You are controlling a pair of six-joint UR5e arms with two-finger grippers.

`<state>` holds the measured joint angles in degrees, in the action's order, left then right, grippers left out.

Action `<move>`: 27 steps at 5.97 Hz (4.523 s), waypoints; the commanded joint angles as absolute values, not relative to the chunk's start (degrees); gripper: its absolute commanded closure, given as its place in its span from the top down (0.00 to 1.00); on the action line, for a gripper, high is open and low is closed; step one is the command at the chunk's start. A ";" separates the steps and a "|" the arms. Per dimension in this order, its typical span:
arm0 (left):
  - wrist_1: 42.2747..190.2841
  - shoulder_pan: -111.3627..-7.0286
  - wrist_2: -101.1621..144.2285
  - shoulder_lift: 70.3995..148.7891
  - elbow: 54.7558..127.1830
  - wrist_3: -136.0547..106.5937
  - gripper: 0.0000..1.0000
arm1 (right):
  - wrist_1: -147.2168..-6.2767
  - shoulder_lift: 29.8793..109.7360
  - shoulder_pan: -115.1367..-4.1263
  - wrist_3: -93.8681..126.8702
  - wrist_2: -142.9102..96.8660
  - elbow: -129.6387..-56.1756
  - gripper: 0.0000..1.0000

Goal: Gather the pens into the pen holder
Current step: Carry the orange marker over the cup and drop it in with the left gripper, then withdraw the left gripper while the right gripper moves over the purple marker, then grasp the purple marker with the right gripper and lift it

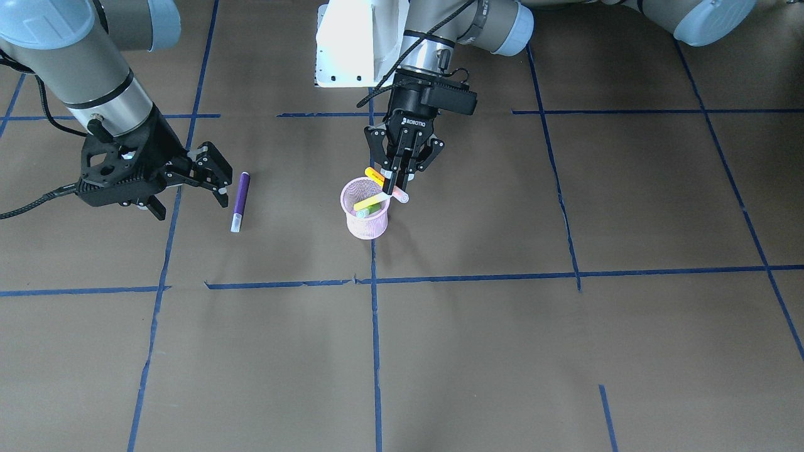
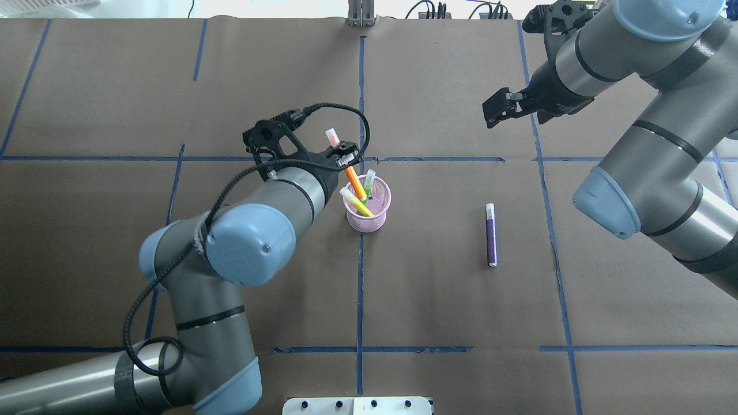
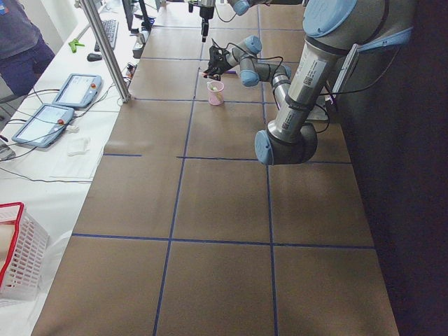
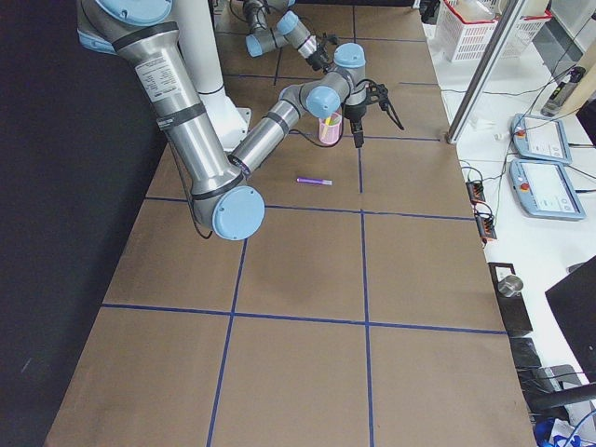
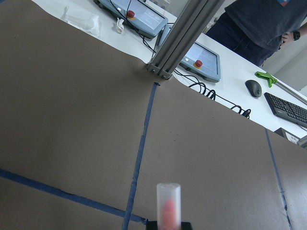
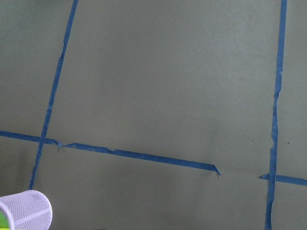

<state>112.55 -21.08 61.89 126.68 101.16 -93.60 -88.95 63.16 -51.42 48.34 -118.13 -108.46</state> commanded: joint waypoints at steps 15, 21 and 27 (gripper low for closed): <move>89.91 -34.68 103.46 123.59 111.27 -57.70 0.99 | -88.95 63.19 -38.79 70.21 -106.55 -104.80 0.98; 89.74 -36.39 106.70 122.70 111.27 -55.81 1.00 | -87.45 65.04 -34.54 69.17 -103.62 -97.47 0.76; 89.65 -36.39 106.70 122.78 111.53 -55.90 1.00 | -87.19 66.80 -33.93 69.17 -103.89 -97.56 0.68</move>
